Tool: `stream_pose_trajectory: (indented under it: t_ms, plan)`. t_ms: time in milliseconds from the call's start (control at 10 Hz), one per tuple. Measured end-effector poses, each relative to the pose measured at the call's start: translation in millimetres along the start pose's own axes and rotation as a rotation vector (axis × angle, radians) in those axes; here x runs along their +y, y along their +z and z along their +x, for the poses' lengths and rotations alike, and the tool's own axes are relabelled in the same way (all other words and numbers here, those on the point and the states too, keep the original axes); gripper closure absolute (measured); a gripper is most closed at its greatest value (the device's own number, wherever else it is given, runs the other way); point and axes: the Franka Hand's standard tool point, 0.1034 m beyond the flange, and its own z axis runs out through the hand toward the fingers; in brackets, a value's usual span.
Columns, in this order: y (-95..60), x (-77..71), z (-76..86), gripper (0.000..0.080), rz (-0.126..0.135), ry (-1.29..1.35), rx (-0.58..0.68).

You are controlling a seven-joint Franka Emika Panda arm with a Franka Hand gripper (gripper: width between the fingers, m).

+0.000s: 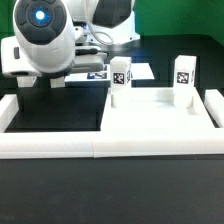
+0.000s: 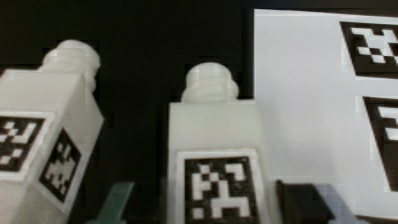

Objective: Assemble square table

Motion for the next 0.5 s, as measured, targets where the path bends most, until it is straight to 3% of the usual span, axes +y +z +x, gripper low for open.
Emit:
stream_pose_trajectory:
  t_ms: [100, 200, 400, 500]
  plan:
    - [-2.2, -0.4, -0.5, 0.0509, -0.001, -0.006, 0.001]
    - [-20.0, -2.8, -14.6, 0.0509, 0.004, -0.046, -0.03]
    - [-62.3, -2.8, -35.8, 0.0509, 0.003, -0.089, 0.027]
    - [-70.0, -4.7, -46.2, 0.0509, 0.009, -0.081, 0.025]
